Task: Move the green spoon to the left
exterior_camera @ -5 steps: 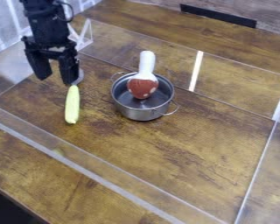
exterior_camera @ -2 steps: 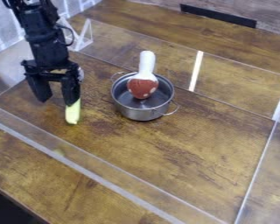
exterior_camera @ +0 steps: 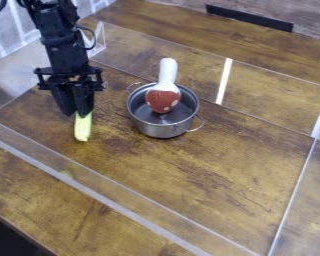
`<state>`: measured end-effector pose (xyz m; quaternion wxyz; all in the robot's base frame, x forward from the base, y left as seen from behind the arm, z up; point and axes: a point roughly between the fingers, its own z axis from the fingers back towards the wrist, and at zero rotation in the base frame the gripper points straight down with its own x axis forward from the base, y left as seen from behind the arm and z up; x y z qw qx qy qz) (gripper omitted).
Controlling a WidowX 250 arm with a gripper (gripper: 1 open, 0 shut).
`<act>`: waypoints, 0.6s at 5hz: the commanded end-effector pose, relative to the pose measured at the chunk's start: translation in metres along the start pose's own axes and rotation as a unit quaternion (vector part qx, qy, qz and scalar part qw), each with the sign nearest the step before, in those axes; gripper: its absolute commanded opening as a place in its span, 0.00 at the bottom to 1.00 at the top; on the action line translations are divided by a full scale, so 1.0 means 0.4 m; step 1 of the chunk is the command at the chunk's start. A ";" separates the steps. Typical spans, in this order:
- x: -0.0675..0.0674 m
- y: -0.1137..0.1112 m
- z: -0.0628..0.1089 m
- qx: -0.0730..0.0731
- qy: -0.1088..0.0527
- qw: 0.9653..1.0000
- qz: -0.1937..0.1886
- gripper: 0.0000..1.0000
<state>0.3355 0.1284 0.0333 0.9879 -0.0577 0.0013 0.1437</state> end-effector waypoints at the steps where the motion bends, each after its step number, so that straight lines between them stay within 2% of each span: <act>1: 0.014 0.014 0.012 0.008 -0.017 1.000 0.018 0.00; 2: 0.017 0.016 0.026 0.012 -0.017 1.000 0.023 0.00; 3: 0.016 0.020 0.065 0.017 -0.018 1.000 0.019 0.00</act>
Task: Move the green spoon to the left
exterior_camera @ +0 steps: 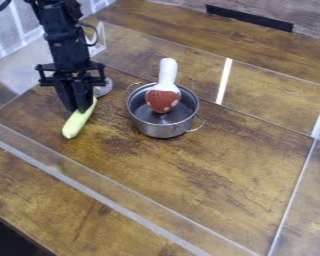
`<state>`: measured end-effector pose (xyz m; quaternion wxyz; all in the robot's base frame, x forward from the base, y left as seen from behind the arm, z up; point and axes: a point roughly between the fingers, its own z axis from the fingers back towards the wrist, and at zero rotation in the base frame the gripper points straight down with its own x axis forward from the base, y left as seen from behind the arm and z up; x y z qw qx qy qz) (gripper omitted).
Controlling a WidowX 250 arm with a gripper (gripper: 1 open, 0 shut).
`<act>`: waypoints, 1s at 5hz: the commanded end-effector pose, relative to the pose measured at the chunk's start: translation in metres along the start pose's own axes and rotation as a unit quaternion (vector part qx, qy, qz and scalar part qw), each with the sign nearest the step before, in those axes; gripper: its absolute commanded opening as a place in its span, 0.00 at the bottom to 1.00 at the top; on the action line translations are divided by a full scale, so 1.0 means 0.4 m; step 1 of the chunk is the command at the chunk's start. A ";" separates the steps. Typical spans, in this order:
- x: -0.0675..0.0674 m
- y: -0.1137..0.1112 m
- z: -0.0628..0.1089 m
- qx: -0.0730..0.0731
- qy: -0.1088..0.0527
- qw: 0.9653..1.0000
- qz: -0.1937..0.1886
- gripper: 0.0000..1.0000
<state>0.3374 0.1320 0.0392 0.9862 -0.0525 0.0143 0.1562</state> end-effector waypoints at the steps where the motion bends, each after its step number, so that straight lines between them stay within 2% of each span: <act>1: 0.006 0.018 0.092 0.014 -0.032 0.999 0.002 0.00; 2: -0.005 0.019 0.161 0.017 -0.033 0.998 -0.044 0.00; 4: -0.048 0.005 0.086 0.015 -0.015 1.000 -0.016 0.00; 5: -0.047 0.028 0.056 0.013 -0.012 1.000 -0.003 0.00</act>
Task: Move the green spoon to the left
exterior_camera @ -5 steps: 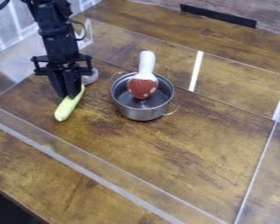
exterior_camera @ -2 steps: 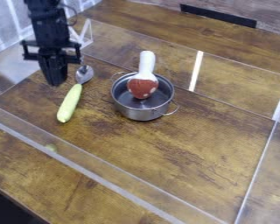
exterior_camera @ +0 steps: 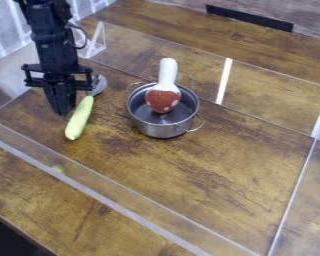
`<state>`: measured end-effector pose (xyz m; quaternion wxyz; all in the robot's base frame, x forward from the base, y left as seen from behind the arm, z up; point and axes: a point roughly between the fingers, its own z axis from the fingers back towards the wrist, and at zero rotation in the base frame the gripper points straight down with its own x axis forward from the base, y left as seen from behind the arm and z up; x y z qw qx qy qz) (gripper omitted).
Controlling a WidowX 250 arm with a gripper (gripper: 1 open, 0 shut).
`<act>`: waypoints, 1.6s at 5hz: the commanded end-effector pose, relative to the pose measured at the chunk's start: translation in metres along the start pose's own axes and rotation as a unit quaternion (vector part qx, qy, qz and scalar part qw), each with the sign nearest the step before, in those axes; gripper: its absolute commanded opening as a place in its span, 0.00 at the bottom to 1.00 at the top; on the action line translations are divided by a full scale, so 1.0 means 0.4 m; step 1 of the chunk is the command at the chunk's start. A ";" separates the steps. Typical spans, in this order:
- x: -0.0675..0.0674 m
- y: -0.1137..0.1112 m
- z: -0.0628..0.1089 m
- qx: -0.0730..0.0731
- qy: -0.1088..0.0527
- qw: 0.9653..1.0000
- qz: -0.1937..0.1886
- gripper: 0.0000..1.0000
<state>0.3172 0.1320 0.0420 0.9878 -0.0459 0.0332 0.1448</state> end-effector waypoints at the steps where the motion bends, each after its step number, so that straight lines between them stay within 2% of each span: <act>1: 0.001 0.036 0.025 0.002 -0.027 0.999 0.019 0.00; 2: 0.002 0.055 0.003 0.002 -0.023 0.999 0.030 0.00; 3: -0.008 0.035 0.005 0.002 -0.021 0.999 0.031 0.00; 4: -0.018 0.013 0.012 0.001 -0.021 0.999 0.038 1.00; 5: -0.010 -0.001 0.039 0.003 -0.017 1.000 -0.012 0.00; 6: 0.001 -0.017 0.066 0.000 -0.017 0.998 -0.052 0.00; 7: 0.008 -0.028 0.039 -0.004 -0.015 0.999 -0.044 1.00; 8: 0.013 -0.036 0.011 -0.006 -0.009 0.999 -0.035 0.00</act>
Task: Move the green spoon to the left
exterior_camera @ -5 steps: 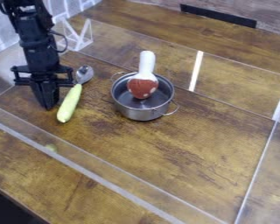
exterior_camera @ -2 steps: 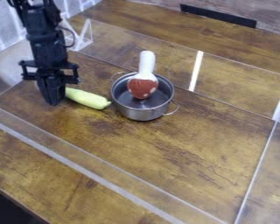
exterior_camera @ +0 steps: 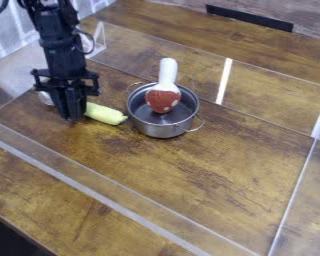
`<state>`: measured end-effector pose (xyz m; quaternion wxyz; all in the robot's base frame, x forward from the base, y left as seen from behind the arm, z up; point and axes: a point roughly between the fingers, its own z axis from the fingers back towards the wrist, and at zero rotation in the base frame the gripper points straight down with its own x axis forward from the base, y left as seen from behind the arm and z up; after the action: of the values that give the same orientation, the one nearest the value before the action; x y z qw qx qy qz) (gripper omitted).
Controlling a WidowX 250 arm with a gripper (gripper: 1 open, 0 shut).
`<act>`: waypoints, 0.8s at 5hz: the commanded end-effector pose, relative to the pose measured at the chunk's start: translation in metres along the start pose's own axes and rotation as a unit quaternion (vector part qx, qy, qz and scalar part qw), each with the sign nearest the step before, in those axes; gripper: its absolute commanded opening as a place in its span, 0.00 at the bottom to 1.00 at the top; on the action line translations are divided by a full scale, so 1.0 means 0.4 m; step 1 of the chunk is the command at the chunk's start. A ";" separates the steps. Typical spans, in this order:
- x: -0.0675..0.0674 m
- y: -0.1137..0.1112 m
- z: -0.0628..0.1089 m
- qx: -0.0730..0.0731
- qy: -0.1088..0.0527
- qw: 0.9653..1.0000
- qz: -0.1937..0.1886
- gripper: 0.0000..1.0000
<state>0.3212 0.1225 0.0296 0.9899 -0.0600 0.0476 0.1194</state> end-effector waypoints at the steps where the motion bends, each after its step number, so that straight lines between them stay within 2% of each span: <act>1: 0.010 -0.029 0.038 0.004 -0.021 1.000 -0.006 0.00; 2: 0.016 -0.042 0.032 0.002 -0.017 1.000 -0.001 1.00; 3: 0.023 -0.030 0.039 0.000 -0.013 1.000 -0.009 1.00; 4: 0.028 -0.020 0.039 0.000 -0.011 1.000 -0.015 0.00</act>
<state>0.3303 0.1129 0.0277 0.9904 -0.0674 0.0636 0.1024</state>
